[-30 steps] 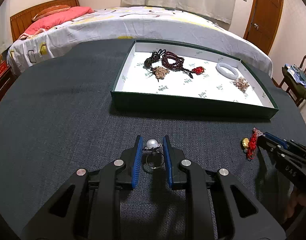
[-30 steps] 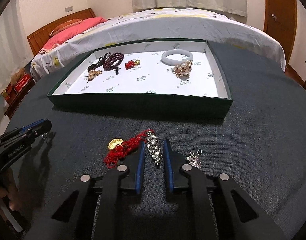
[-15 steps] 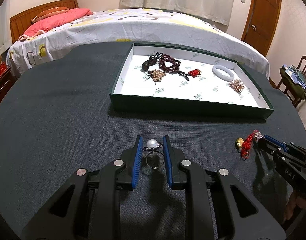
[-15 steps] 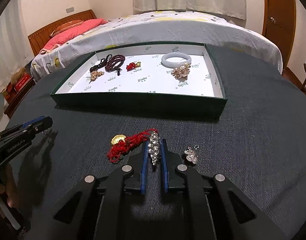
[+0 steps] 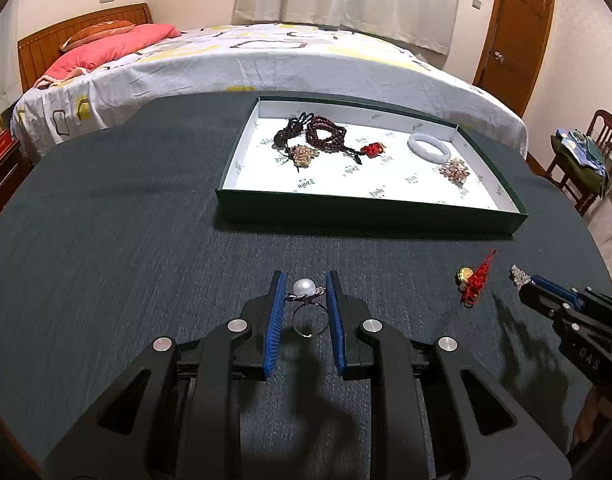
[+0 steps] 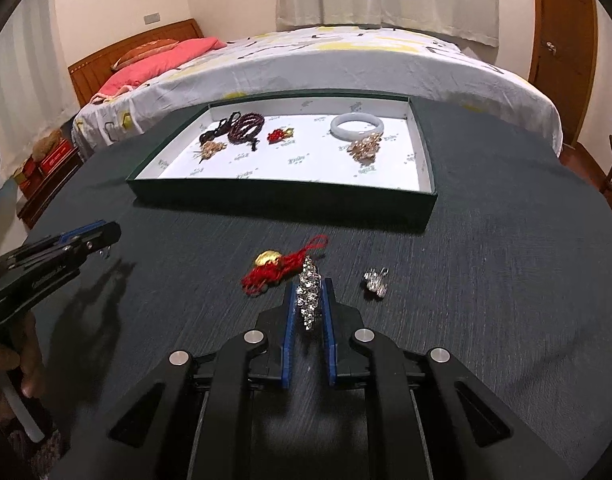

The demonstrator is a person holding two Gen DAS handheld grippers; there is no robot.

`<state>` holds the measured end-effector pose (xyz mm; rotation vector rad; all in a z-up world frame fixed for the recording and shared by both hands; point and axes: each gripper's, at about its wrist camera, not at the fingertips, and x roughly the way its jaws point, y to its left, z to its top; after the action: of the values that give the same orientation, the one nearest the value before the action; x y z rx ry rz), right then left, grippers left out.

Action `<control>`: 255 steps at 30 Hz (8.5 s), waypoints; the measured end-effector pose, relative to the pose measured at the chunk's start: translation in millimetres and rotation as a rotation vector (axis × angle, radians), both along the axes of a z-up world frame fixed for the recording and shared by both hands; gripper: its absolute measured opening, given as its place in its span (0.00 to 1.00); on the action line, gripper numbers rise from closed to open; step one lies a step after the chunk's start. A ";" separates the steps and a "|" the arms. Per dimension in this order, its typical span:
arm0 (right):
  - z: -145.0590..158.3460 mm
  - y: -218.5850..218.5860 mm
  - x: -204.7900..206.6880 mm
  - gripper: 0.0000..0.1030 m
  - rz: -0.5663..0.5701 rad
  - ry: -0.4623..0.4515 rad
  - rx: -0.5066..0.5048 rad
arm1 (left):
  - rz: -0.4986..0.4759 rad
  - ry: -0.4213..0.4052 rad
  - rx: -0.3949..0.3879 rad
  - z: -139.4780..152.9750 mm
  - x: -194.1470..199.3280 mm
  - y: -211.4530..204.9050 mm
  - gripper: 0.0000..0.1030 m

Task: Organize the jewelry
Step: 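Carry the pearl ring and rhinestone pendant into the tray and open both tools, then withdraw both open tools from the tray back over the table, then grasp the small flower brooch with the right tool while the left tool grasps the red knotted charm, then carry the red charm and flower brooch into the tray and open both tools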

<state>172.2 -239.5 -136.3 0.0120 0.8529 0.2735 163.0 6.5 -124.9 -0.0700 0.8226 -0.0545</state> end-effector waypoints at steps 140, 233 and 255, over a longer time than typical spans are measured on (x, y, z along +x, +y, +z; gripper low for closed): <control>-16.1 -36.1 20.5 0.10 -0.120 0.015 0.009 | -0.179 0.038 -0.017 -21.2 24.7 -93.6 0.63; 58.6 11.4 51.2 0.09 -0.030 -0.163 0.056 | -0.127 -0.159 -0.014 49.6 56.8 -38.1 0.10; -11.7 -0.3 59.3 0.42 -0.073 0.016 0.025 | -0.132 -0.101 -0.021 23.8 50.4 -37.2 0.10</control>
<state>231.5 -239.7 -148.0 0.0683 0.8630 0.2161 213.4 -30.7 -101.0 -0.0326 0.7248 -0.1903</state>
